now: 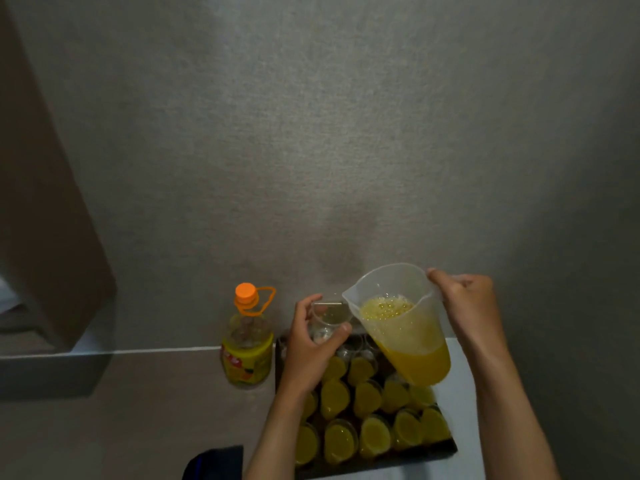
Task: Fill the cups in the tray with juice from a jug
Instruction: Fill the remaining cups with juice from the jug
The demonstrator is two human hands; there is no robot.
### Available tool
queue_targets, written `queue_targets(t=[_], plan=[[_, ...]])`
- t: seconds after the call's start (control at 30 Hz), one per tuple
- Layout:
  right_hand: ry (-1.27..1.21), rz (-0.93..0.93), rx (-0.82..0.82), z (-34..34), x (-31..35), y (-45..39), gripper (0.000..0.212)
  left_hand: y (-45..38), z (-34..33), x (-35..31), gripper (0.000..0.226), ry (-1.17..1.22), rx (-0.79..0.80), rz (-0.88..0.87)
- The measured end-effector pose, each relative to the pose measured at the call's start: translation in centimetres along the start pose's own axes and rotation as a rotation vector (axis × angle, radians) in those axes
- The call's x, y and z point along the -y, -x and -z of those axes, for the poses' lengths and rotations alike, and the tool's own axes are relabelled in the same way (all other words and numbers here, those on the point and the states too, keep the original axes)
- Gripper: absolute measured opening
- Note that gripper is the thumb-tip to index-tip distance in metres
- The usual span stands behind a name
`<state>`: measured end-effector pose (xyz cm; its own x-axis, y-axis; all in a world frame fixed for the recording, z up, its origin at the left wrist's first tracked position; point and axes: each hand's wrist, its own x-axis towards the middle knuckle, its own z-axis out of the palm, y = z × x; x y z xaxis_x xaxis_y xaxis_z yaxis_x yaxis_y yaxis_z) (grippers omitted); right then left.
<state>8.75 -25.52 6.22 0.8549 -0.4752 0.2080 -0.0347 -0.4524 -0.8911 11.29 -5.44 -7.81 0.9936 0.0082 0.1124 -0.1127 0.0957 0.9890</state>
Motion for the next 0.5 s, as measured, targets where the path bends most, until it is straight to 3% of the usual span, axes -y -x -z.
queue_targets(t=[0.5], plan=[[0.208, 0.001, 0.047, 0.2, 1.9, 0.8, 0.042, 0.6, 0.3, -0.2, 0.055, 0.033, 0.003, 0.004]])
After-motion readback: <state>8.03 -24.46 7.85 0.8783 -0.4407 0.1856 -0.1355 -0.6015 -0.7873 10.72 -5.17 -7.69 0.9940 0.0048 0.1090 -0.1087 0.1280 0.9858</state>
